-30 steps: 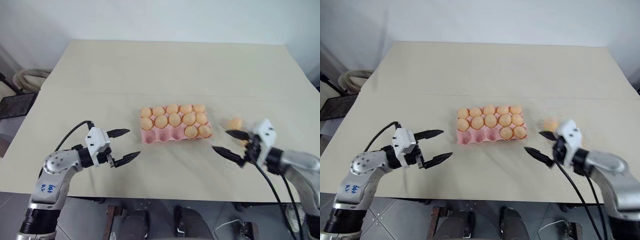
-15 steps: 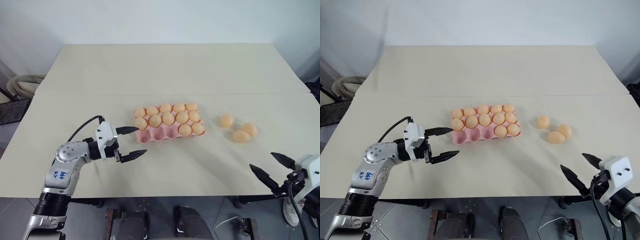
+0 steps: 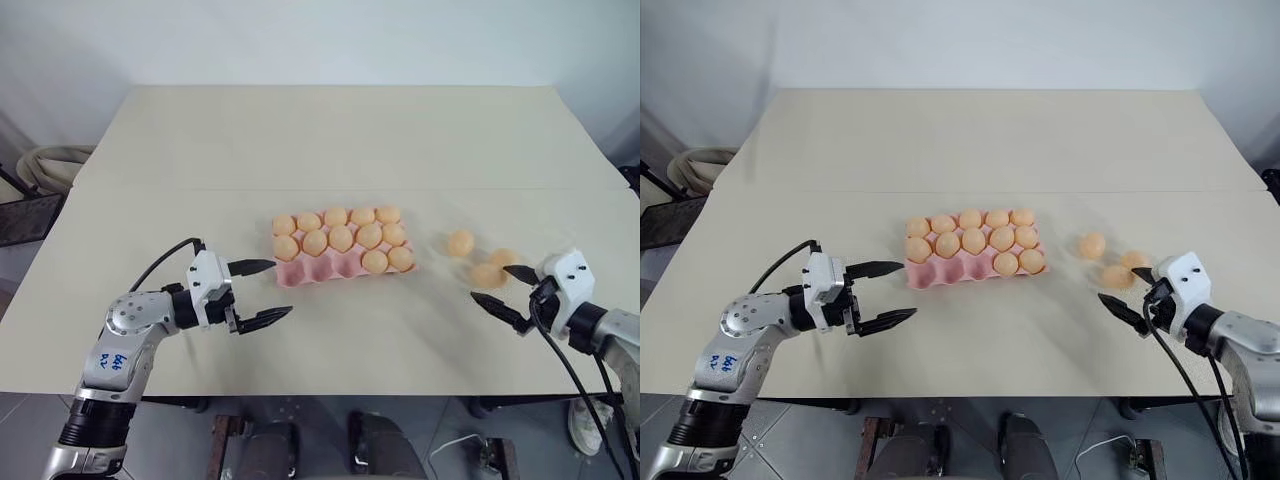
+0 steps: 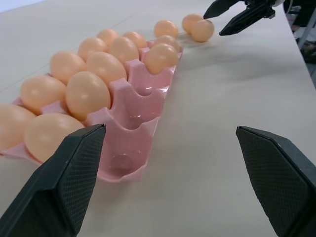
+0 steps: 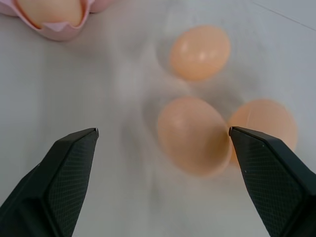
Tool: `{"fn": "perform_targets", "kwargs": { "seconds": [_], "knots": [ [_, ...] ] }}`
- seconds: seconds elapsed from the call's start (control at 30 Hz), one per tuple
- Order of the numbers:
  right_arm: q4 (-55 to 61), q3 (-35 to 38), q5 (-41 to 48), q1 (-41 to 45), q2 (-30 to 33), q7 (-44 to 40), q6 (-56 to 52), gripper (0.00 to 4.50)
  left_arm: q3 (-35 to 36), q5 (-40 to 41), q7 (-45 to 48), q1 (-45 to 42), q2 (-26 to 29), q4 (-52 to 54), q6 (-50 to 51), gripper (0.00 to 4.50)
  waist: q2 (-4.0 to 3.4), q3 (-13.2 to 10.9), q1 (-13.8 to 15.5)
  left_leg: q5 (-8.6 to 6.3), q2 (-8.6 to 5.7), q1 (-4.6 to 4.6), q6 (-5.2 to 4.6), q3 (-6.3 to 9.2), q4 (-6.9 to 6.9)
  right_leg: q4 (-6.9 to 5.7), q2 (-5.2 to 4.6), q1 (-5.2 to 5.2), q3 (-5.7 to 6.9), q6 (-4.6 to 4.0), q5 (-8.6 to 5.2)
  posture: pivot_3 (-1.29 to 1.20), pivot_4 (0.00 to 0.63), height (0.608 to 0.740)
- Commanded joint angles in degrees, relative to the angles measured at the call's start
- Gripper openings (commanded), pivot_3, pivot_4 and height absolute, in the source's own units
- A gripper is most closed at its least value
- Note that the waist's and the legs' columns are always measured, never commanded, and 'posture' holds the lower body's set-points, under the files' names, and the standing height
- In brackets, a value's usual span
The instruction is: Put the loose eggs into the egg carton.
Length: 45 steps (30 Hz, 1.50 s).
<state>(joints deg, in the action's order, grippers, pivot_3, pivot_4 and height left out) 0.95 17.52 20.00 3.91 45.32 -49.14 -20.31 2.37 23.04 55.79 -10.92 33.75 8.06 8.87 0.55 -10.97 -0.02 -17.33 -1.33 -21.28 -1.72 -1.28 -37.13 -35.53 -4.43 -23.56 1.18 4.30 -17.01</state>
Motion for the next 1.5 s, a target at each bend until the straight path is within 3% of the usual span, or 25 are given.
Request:
{"fn": "perform_targets", "kwargs": {
  "seconds": [0.03, 0.23, 0.3, 0.5, 0.6, 0.77, 0.9, 1.17, 1.5],
  "knots": [
    [-3.8, -1.4, -1.0, 3.2, 2.0, -3.0, 2.6, 4.44, 1.7, 0.9, -1.0, 1.3, 0.5, 3.3, 0.2, 4.5, 0.0, 0.0, 0.0, 0.0, 0.0, 0.02, 0.0, 0.0, 0.0, -0.01, 0.0, 0.01, 0.0, 0.0, 0.0, 0.0, 0.15, 0.74],
    [-7.4, -4.0, -1.3, 6.0, 1.8, -5.8, 3.7, 4.27, 2.2, 0.8, -2.0, 2.3, 0.5, 4.2, 0.4, 4.5, 0.0, 0.0, 0.0, 0.01, 0.0, 0.02, 0.0, 0.0, -0.02, -0.05, 0.0, 0.0, 0.01, 0.0, 0.0, 0.0, 0.15, 0.74],
    [-7.2, -4.4, -0.9, 6.1, 1.4, -6.1, 3.8, 3.82, 2.3, 0.8, -2.2, 2.4, 0.4, 4.3, 0.5, 4.5, 0.0, 0.0, 0.0, 0.0, 0.0, 0.02, 0.0, 0.0, -0.02, -0.04, 0.0, 0.01, 0.0, 0.01, 0.01, 0.0, 0.15, 0.74],
    [-4.8, -4.5, 0.1, 5.5, 0.3, -5.8, 4.4, 1.79, 2.7, 0.7, -2.5, 2.7, 0.6, 4.0, -0.1, 4.5, 0.0, 0.0, -0.1, 0.0, 0.0, 0.02, 0.0, 0.0, -0.02, -0.05, 0.0, 0.0, 0.01, 0.01, 0.01, 0.0, 0.15, 0.74],
    [-0.6, -5.1, 1.5, 6.0, -0.3, -5.9, 2.8, 1.26, 3.5, 0.6, -2.8, 3.1, 0.7, 3.4, -0.4, 4.5, 0.0, 0.0, -0.2, 0.0, 0.0, 0.02, 0.01, 0.0, -0.02, -0.05, 0.01, 0.0, 0.0, 0.01, 0.01, 0.0, 0.15, 0.74],
    [11.0, -9.4, 7.0, 11.4, -3.7, -4.2, -5.9, 1.21, 5.7, 0.6, -3.9, 4.9, 1.1, 3.1, -0.3, 4.5, 0.0, 0.0, -0.4, 0.0, 0.02, 0.03, 0.02, 0.0, -0.02, -0.09, 0.01, -0.03, -0.01, 0.01, 0.01, 0.0, 0.15, 0.74],
    [16.2, -17.4, 7.1, 20.9, -9.6, 0.4, -13.5, 1.21, 8.0, 0.8, -4.4, 7.8, 1.6, 3.4, -0.3, 4.5, 0.0, 0.0, -0.6, 0.0, 0.04, 0.02, 0.04, 0.02, 0.0, -0.12, 0.01, -0.06, -0.01, 0.01, 0.01, 0.0, 0.15, 0.74],
    [10.3, -30.8, 0.5, 31.7, -19.3, 5.0, -17.4, 1.21, 10.8, 2.5, -5.9, 10.8, 1.2, 6.3, 0.7, 4.5, 0.01, 0.0, -0.1, -0.15, 0.03, -0.16, 0.05, 0.1, 0.03, -0.01, -0.01, -0.19, 0.09, 0.0, 0.01, 0.0, 0.15, 0.74],
    [9.2, -30.3, -1.4, 30.5, -16.2, 3.3, -17.2, 1.21, 11.7, 5.1, -8.7, 11.8, 0.8, 12.9, 2.5, 4.5, 0.01, 0.0, -0.3, -0.33, 0.01, -0.26, 0.15, 0.05, 0.01, 0.0, -0.01, -0.26, 0.19, 0.05, 0.03, 0.0, 0.15, 0.74]
  ]
}}
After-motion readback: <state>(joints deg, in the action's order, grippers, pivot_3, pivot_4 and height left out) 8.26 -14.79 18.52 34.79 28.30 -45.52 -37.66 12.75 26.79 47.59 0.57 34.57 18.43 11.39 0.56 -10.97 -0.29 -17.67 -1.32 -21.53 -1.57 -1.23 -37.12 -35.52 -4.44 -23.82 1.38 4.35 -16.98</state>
